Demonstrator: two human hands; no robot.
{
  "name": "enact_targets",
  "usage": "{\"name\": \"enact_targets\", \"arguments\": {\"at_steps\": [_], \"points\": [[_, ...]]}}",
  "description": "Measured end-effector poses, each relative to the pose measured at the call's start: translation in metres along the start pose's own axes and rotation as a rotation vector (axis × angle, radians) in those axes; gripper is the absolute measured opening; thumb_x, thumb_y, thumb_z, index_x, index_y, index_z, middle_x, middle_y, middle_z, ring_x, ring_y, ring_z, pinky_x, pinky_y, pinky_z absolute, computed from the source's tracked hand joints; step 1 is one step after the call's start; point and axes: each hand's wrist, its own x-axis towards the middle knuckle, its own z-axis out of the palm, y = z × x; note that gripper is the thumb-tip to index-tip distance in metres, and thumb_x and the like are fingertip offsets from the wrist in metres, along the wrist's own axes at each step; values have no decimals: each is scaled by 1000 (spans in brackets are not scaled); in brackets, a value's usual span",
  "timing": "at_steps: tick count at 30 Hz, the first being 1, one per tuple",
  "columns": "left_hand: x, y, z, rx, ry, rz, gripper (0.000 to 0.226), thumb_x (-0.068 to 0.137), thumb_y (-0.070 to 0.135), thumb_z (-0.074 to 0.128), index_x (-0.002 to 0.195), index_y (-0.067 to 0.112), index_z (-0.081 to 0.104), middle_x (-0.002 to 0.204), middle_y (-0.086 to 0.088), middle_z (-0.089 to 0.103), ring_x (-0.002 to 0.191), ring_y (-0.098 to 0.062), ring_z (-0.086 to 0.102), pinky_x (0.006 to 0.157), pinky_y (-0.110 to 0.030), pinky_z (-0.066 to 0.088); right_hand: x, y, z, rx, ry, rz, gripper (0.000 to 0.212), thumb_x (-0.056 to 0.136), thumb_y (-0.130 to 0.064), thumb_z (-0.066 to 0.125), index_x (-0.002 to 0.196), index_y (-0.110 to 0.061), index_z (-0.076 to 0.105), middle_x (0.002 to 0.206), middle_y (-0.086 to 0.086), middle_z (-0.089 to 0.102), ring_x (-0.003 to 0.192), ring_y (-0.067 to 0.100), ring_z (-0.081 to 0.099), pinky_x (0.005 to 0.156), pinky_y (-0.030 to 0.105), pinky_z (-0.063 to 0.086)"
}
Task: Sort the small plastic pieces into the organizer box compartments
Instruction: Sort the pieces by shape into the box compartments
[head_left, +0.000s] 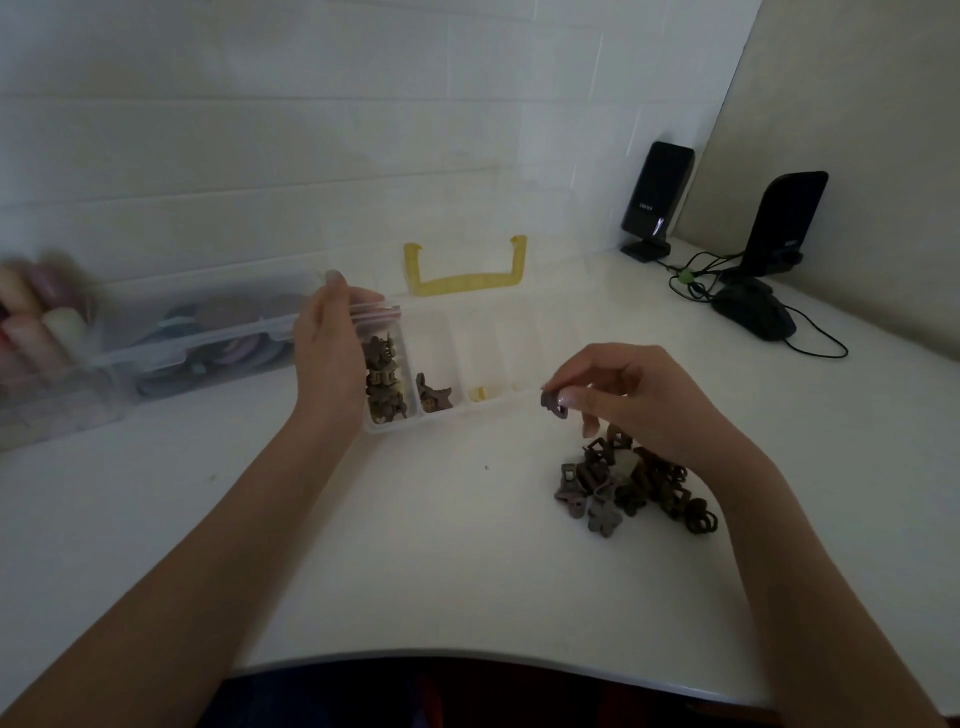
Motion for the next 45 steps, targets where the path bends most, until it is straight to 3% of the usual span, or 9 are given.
{"name": "enact_targets", "arguments": {"at_steps": [6,14,21,26,31,34,37,41,45], "points": [[-1,-1,0,7,-19,24,44,103,34,32,73,15,58,87,-10,65,80,-19,64,76,-21,49,1,1,5,73,18,28,13,90,-5,58,92,-8,71,78,0,73,55,12,62,40,17,39],[-2,1,-2,15,-48,52,45,101,38,34,68,19,57,81,-5,65,89,-28,64,88,-35,47,3,3,8,55,178,-11,11,88,-8,62,91,-14,71,77,-2,72,64,12,66,45,29,46],[-7,9,2,3,-65,64,51,103,36,30,60,17,51,59,4,61,52,-1,63,61,-15,45,4,2,12,155,235,-55,16,86,3,61,91,-9,70,86,7,72,75,17,69,61,21,53],[-6,10,3,-87,-86,50,52,103,35,30,58,16,49,45,11,59,46,0,60,64,-20,45,4,0,24,143,187,-162,21,84,7,62,88,-12,70,91,4,71,82,23,68,68,27,56],[-3,9,2,-88,-119,67,54,103,35,29,57,16,49,45,9,58,46,-3,61,63,-18,47,5,3,27,-146,273,-196,31,83,4,61,89,-26,67,90,-7,67,79,11,64,60,20,50],[2,10,-1,-113,-152,83,58,104,33,29,53,20,54,44,9,57,46,-2,59,57,-15,48,3,4,27,-290,277,-241,25,83,0,64,88,-24,68,88,-8,66,71,9,56,56,11,38],[2,10,-2,-141,-186,60,71,104,34,28,40,29,58,42,11,56,46,0,57,66,-23,48,3,5,30,-344,260,-250,16,85,-6,64,89,-20,69,91,-12,62,66,6,51,60,7,36],[3,12,-1,-153,-208,60,73,104,33,26,38,29,56,40,14,51,45,2,54,66,-23,46,4,7,35,-495,265,-289,14,87,-9,63,88,-22,69,89,-18,51,62,4,46,57,11,38],[2,12,-1,-175,-223,60,74,105,31,25,37,29,57,40,14,50,44,1,53,63,-21,46,5,6,38,-800,296,-365,20,78,-3,67,86,-20,69,90,-4,59,67,7,48,43,19,32]]}}
